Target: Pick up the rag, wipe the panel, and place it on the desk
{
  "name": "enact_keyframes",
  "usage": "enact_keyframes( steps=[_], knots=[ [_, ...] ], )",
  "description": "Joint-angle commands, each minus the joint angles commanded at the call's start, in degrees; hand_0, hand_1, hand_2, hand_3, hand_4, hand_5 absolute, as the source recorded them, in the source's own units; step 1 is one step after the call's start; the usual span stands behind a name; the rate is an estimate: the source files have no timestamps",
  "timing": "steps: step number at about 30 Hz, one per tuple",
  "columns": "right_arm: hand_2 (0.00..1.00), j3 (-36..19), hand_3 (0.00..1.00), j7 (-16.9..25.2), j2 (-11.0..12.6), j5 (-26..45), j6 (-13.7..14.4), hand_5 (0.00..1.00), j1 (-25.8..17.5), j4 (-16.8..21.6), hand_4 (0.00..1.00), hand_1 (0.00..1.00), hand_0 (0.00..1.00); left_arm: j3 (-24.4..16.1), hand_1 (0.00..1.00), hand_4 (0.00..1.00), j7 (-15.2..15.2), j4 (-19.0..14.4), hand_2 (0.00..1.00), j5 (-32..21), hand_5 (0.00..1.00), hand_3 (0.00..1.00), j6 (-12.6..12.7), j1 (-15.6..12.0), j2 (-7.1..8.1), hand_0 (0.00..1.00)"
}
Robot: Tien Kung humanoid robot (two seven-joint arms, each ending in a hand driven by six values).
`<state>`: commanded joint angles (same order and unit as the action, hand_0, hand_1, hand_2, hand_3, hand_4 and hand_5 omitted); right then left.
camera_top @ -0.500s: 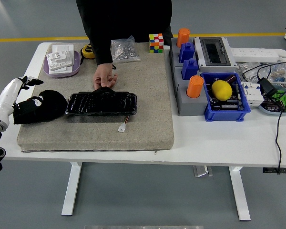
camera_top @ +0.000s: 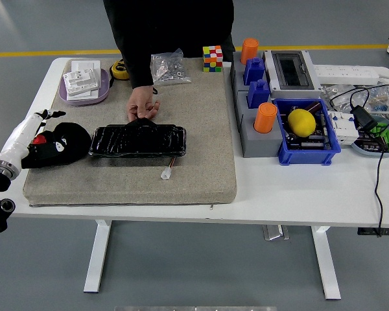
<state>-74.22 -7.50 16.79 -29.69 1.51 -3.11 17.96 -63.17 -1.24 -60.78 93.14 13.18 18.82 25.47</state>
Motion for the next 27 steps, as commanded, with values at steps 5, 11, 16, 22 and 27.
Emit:
enact_keyframes(
  steps=[5, 11, 16, 22, 27],
  knots=[
    [0.664, -0.4, 0.603, 0.1, -0.1, -0.2, 0.1, 0.639, 0.0, 0.0, 0.998, 0.529, 0.713, 0.4, 0.956, 0.646, 1.3, 0.7, 0.965, 0.8, 0.089, 0.935, -1.2, 0.7, -0.14, 0.877],
    [0.664, -0.5, 0.603, 0.3, -0.1, -0.2, 0.3, 0.639, 0.0, 0.4, 0.998, 0.528, 0.713, 0.7, 0.962, 0.648, 1.9, 1.5, 0.974, 1.7, 0.09, 0.947, -1.8, 1.3, -0.01, 0.881],
    [0.664, -0.4, 0.603, 0.3, -0.1, -0.1, 0.3, 0.639, 0.1, 0.4, 0.998, 0.528, 0.713, 1.4, 0.962, 0.648, 1.9, 2.4, 0.974, 2.2, 0.09, 0.947, -1.4, 2.2, 0.04, 0.881],
    [0.664, -1.0, 0.602, 0.5, -0.2, -0.2, 0.6, 0.637, 0.0, 0.7, 0.998, 0.528, 0.713, 2.7, 0.955, 0.639, 1.1, 3.7, 0.956, 3.2, 0.088, 0.931, 0.8, 3.1, -0.43, 0.877],
    [0.664, -1.0, 0.602, 0.6, -0.2, -0.3, 0.8, 0.634, 0.1, 1.0, 0.998, 0.528, 0.713, 3.8, 0.899, 0.626, 1.1, 4.3, 0.863, 4.1, 0.068, 0.805, 1.2, 3.5, -0.64, 0.85]
  ],
)
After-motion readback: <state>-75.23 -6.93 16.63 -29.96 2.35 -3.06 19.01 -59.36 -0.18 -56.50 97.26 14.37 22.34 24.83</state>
